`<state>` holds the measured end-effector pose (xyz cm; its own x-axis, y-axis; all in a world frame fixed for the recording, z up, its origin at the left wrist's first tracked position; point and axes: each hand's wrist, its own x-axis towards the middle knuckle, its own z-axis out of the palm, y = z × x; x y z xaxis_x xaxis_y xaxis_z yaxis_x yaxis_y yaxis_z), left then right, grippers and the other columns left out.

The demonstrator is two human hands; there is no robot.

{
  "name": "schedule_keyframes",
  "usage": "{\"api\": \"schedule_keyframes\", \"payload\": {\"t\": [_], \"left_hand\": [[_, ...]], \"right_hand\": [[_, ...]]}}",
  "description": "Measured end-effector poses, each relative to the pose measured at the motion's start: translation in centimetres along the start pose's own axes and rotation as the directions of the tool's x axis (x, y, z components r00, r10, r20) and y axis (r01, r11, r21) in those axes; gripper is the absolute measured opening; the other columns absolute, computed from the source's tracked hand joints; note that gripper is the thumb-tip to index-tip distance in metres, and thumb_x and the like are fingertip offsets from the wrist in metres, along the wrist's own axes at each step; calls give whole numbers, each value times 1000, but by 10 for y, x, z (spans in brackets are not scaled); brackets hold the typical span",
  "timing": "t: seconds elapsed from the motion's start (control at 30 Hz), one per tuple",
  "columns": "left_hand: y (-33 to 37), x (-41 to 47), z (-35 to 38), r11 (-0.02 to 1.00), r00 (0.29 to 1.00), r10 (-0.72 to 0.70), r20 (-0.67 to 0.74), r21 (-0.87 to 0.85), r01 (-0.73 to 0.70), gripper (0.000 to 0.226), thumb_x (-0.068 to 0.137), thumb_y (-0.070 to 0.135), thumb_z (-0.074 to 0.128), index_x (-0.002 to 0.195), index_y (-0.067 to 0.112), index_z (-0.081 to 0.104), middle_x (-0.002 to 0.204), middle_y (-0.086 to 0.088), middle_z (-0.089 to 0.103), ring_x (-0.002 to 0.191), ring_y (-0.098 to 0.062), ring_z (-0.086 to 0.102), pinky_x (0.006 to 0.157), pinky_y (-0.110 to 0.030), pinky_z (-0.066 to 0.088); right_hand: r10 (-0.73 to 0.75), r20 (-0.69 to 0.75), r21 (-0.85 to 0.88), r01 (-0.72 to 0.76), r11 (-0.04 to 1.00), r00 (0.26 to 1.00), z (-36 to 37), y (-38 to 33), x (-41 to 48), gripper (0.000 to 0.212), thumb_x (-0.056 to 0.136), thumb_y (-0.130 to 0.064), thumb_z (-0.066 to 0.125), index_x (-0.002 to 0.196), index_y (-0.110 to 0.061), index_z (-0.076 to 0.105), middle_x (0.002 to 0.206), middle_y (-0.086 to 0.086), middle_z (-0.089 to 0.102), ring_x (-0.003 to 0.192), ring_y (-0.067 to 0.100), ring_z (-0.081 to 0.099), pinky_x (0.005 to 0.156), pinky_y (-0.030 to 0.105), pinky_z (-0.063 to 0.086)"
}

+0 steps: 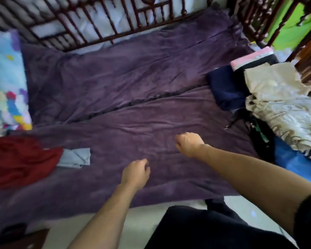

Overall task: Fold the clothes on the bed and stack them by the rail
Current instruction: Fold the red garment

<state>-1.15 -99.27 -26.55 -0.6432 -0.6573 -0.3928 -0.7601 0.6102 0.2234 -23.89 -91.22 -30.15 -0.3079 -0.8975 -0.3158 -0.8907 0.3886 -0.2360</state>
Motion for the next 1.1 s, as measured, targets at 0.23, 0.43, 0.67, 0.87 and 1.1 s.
{"api": "schedule_keyframes", "payload": {"t": [0.23, 0.43, 0.67, 0.87, 1.1], "left_hand": [[-173, -133, -15, 938, 933, -339, -123, -125, 324, 20, 91, 32, 52, 104, 22, 63, 104, -6, 70, 103, -29, 62, 81, -36, 50], [-271, -189, -23, 849, 852, -505, -136, -254, 463, 22, 91, 32, 53, 108, 24, 64, 108, -3, 70, 106, -24, 63, 85, -32, 49], [-393, -188, -42, 833, 845, -529, -77, -236, 500, 28, 95, 32, 49, 119, 22, 59, 118, -3, 64, 113, -21, 58, 94, -32, 45], [-504, -163, -76, 844, 854, -517, -53, -201, 498, 30, 95, 32, 49, 122, 21, 59, 120, -2, 64, 115, -19, 57, 96, -29, 42], [-622, -141, -123, 815, 841, -541, -17, -256, 520, 23, 92, 27, 50, 107, 16, 63, 108, -8, 68, 108, -27, 60, 90, -35, 45]], "right_hand": [[-237, 68, -59, 241, 969, 969, 6, -198, 10, 20, 91, -29, 47, 97, -19, 63, 102, 10, 68, 92, 34, 63, 65, 31, 37], [-368, 92, -64, 374, 925, 925, 11, -321, 36, 22, 91, -31, 48, 101, -19, 64, 105, 11, 67, 94, 35, 62, 70, 35, 45], [-343, 184, -54, 358, 932, 921, 58, -425, 93, 28, 94, -33, 42, 106, -18, 62, 111, 11, 65, 101, 33, 61, 77, 35, 46], [-237, 279, -3, 247, 969, 931, 83, -512, 162, 26, 92, -29, 43, 109, -24, 63, 108, 3, 65, 98, 28, 62, 75, 33, 45], [-299, 293, 47, 299, 953, 908, 88, -610, 222, 32, 96, -31, 41, 118, -20, 62, 118, 4, 65, 107, 24, 62, 89, 37, 50]]}}
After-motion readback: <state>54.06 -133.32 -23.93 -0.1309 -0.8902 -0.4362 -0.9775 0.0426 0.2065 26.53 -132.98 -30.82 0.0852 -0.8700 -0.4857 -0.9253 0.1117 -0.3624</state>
